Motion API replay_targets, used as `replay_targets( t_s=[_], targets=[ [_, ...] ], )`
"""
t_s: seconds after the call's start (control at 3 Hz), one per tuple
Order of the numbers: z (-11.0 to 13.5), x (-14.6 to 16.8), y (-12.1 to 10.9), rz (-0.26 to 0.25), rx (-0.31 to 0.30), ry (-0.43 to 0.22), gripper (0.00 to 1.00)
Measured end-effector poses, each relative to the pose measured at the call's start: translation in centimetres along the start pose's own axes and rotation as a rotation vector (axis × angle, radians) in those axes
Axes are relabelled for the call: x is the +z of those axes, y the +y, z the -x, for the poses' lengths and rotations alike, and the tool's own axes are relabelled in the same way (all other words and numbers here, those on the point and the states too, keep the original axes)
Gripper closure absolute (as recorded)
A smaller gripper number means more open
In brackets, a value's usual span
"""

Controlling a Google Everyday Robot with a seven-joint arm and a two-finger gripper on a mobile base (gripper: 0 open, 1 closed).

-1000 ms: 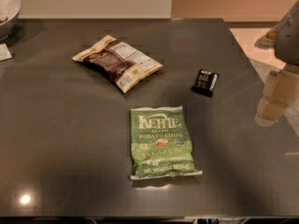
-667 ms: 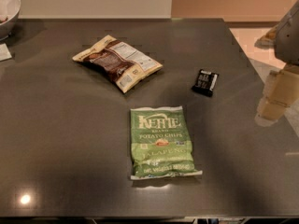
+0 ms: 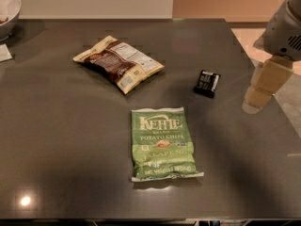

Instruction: Move rxbar chocolate near green jalapeno chip bag

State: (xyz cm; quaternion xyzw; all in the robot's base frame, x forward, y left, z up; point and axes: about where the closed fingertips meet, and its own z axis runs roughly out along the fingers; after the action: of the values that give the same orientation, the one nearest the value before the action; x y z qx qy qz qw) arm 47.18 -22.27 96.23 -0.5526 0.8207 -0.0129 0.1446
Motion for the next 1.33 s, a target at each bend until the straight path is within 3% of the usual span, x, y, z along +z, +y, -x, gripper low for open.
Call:
replay_targets(
  t_s=[0.33, 1.33],
  targets=[
    [0.7, 2.0, -2.7, 0.015, 0.115, 0.013, 0.00],
    [3.4, 9.5, -10.7, -0.003, 0.472, 0.098, 0.00]
  ],
)
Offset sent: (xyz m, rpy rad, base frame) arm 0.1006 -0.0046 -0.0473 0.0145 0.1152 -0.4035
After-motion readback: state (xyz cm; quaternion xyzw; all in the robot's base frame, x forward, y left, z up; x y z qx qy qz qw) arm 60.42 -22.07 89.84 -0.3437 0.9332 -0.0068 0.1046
